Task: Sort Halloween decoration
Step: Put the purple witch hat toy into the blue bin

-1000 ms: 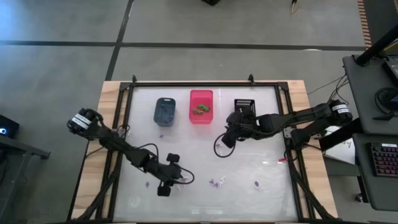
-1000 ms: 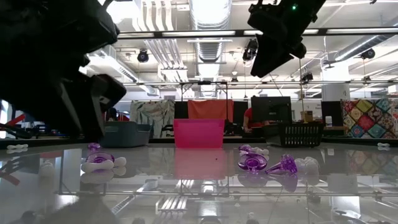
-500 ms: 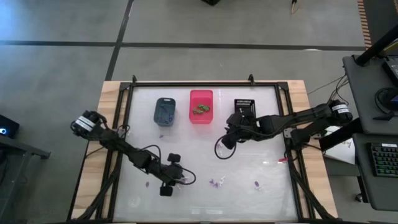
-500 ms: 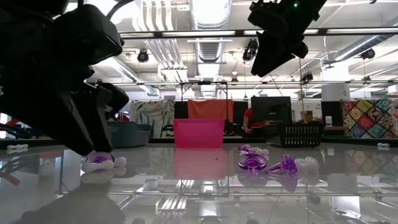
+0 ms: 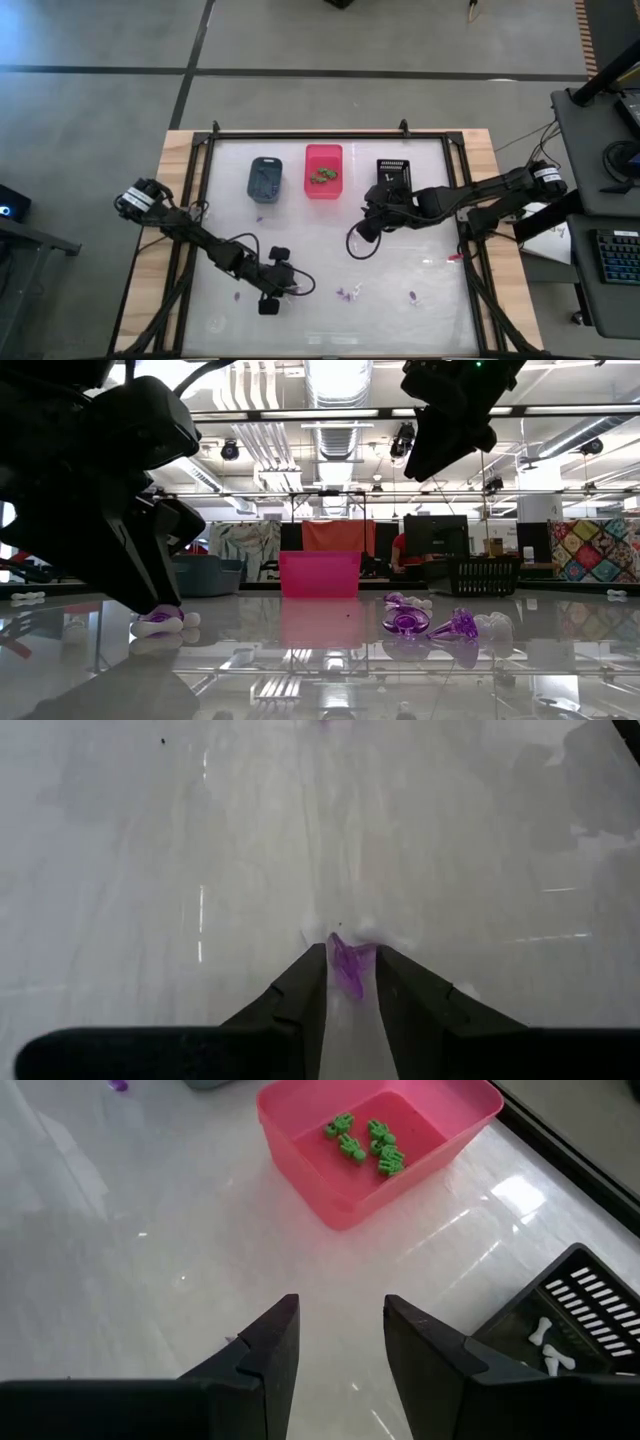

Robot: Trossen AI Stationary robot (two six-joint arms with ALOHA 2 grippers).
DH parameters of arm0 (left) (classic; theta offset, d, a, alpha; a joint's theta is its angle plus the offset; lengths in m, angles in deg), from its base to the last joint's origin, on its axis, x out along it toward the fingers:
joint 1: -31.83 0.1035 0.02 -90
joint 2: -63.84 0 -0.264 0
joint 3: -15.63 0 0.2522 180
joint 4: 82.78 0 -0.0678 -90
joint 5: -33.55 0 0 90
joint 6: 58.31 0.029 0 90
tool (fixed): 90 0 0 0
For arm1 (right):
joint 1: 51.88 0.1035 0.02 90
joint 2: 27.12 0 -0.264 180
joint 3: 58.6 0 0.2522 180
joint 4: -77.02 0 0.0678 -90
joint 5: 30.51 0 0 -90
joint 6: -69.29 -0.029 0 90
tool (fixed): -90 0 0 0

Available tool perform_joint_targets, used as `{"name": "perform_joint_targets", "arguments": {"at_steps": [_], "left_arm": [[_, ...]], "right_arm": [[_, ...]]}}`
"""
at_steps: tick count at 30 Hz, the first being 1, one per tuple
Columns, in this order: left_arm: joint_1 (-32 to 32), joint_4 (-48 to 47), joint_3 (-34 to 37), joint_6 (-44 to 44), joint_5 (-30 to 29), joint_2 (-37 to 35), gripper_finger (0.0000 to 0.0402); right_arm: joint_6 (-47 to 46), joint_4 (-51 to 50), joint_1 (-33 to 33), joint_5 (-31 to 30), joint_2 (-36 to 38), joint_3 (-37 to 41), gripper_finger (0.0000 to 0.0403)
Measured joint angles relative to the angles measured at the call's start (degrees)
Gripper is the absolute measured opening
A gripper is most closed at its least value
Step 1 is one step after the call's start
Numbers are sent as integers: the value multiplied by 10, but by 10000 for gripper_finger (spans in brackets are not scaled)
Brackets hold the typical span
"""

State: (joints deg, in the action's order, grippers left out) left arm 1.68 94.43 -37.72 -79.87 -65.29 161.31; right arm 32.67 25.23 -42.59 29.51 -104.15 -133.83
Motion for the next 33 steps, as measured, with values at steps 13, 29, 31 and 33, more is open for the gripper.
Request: {"name": "perform_joint_targets", "arguments": {"at_steps": [13, 29, 31, 33], "left_arm": [[0, -2, 0, 0, 3, -1, 2], [0, -11, 2, 22, -22, -32, 0], [0, -15, 2, 24, -23, -36, 0], [0, -15, 2, 28, -26, -41, 0]], "right_arm": [[-5, 2, 4, 0, 0, 0, 137], [-5, 4, 4, 0, 0, 0, 137], [-5, 5, 4, 0, 0, 0, 137], [-5, 5, 5, 0, 0, 0, 137]]}}
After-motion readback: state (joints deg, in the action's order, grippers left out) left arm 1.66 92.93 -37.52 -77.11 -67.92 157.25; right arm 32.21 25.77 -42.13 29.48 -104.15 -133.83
